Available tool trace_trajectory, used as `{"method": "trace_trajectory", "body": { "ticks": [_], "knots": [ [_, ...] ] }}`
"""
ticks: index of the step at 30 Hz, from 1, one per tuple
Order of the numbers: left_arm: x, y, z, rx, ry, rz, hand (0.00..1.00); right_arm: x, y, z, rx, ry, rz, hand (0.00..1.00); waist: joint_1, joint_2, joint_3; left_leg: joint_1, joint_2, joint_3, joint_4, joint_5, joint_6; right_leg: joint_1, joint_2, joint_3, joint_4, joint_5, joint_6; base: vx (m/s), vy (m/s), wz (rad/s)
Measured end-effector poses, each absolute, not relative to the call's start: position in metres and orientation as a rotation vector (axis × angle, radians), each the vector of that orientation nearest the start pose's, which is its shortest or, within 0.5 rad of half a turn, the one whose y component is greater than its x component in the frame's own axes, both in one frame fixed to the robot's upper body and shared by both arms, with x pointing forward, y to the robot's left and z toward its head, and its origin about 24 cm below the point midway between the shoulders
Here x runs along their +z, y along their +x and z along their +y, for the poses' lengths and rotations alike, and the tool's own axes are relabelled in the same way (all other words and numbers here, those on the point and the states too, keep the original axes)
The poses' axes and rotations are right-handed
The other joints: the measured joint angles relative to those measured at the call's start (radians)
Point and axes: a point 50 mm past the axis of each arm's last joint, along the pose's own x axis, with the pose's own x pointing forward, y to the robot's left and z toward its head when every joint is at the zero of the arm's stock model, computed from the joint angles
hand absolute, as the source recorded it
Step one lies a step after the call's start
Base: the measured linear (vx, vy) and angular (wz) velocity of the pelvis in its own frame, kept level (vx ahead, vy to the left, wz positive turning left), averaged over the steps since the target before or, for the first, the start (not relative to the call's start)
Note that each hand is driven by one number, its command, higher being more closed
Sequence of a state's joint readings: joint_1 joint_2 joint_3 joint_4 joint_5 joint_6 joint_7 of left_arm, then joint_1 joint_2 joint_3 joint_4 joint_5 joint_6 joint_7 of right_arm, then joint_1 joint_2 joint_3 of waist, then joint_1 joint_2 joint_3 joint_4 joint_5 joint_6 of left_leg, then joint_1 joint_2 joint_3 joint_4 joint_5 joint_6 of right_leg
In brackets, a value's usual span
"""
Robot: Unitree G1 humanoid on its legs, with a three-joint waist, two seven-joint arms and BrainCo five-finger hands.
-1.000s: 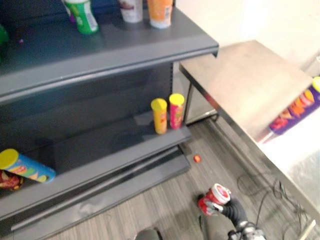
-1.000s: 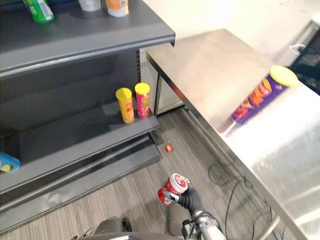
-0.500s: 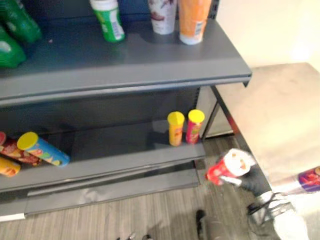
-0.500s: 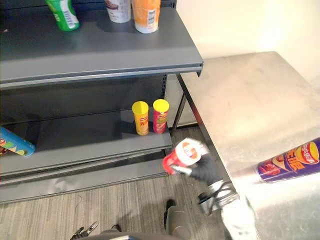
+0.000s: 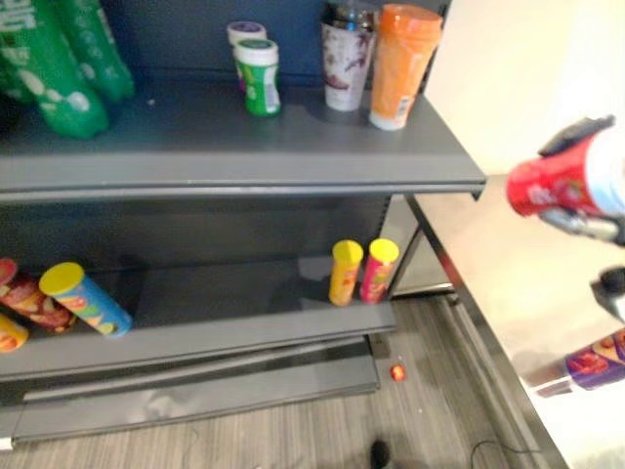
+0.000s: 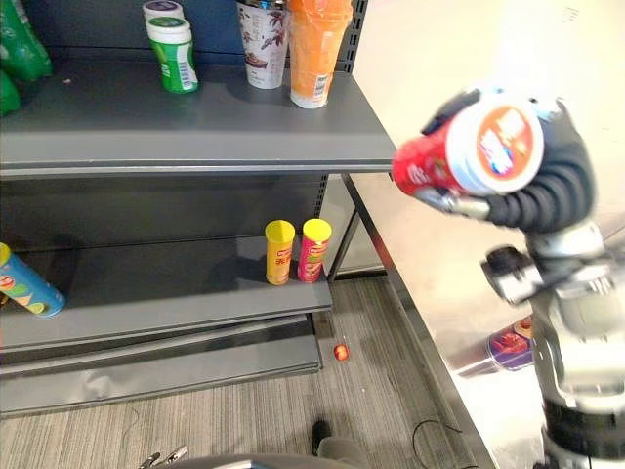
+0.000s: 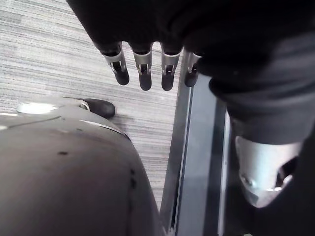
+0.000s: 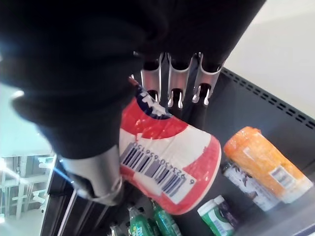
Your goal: Put the gum and the chips on the shelf.
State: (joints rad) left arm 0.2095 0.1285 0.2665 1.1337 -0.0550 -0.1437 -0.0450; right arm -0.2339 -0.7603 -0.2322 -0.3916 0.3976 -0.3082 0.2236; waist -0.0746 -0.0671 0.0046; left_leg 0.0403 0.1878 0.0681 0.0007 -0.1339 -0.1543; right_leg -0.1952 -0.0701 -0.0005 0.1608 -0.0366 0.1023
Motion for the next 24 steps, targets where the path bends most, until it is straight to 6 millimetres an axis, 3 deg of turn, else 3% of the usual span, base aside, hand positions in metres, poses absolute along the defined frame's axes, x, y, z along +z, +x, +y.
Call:
{"method": "trace_trajectory", "body": {
  "ticks": [6,9,15,24],
  "knots": [
    [-0.166,0.031,0.225,0.318,-0.067,1.163,0.0,0.26,0.284,-0.21,0.348,-0.467,-0.776,1.0,0.051,0.028,-0.009,-0.004,0.001,-0.042,0.0,0.006,0.0,0.022,-0.003,-0.023,-0.01,0.001,0.001,0.0,-0.001,0.17],
    [-0.166,0.032,0.223,0.306,-0.064,1.165,0.0,0.262,0.303,-0.203,0.351,-0.469,-0.73,1.0,0.078,0.033,-0.008,-0.006,0.003,-0.072,0.002,0.008,0.0,0.046,-0.005,-0.049,-0.029,0.008,-0.002,0.0,-0.002,0.23],
    [-0.166,0.031,0.223,0.335,-0.096,1.162,0.0,0.275,0.333,-0.183,0.375,-0.503,-0.67,1.0,0.12,0.037,-0.007,-0.021,0.0,-0.121,0.003,0.018,-0.001,0.078,-0.013,-0.091,-0.064,0.019,-0.001,0.0,0.004,0.24],
    [-0.167,0.028,0.221,0.393,-0.152,1.17,0.0,0.291,0.358,-0.164,0.396,-0.562,-0.599,1.0,0.164,0.045,0.0,-0.029,-0.001,-0.183,0.003,0.028,-0.002,0.114,-0.018,-0.145,-0.089,0.019,-0.001,0.0,-0.006,0.19]
  ]
}}
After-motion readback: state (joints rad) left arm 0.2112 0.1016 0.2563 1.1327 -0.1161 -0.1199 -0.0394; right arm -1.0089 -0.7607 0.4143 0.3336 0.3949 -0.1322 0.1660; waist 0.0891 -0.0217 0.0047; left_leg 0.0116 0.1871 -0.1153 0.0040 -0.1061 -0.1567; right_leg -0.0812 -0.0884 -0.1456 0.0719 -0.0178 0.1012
